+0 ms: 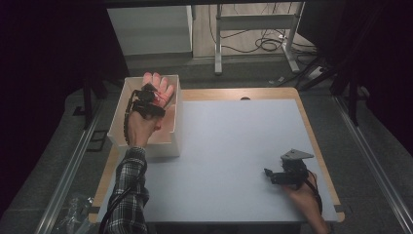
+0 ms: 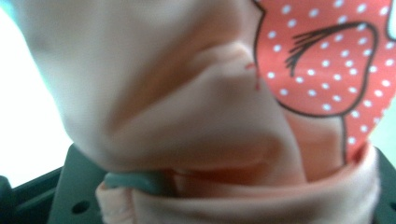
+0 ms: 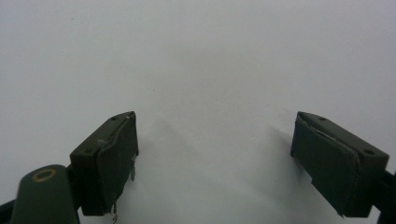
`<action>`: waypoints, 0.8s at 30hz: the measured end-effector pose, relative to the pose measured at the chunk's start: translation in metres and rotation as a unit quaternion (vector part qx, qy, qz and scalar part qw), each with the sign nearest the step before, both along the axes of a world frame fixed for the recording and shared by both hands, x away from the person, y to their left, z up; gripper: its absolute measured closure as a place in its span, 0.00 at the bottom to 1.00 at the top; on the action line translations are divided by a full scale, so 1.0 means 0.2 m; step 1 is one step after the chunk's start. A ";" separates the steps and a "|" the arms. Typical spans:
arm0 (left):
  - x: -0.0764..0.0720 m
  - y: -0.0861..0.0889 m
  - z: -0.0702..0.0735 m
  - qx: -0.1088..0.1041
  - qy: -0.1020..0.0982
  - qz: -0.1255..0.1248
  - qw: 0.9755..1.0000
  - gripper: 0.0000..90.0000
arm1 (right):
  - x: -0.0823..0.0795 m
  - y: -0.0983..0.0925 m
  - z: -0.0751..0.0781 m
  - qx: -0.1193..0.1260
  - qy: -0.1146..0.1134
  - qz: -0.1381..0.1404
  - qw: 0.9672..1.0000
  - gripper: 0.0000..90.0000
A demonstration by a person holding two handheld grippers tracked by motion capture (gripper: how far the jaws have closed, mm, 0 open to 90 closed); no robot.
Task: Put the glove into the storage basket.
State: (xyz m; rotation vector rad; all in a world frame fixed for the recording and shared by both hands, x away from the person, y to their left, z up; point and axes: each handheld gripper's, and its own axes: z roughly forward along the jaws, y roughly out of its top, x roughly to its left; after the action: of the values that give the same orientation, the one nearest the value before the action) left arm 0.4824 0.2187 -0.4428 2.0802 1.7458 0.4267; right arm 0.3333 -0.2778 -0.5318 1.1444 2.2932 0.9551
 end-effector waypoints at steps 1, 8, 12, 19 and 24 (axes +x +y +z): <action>0.01 -0.01 -0.02 0.000 0.005 0.001 1.000 0.39 | 0.00 0.00 0.00 0.000 0.000 0.000 1.000 0.17; 0.06 -0.04 -0.13 0.000 0.041 0.001 0.999 0.38 | 0.00 0.00 0.00 0.000 0.000 0.000 1.000 0.17; 0.08 -0.06 -0.17 0.007 0.063 0.000 0.998 0.38 | 0.00 0.00 0.00 0.000 0.000 0.000 1.000 0.17; 0.12 -0.08 -0.24 0.006 0.097 0.000 0.995 0.36 | 0.00 0.00 0.00 0.000 0.000 0.000 1.000 0.17; 0.13 -0.09 -0.25 0.008 0.104 0.000 0.995 0.33 | 0.00 0.00 0.00 0.000 0.000 0.000 1.000 0.17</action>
State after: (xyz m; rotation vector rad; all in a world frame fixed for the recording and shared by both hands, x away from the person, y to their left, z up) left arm 0.5075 0.2016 -0.4938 2.2031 1.8627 0.2299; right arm 0.3333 -0.2778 -0.5319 1.1433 2.2934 0.9549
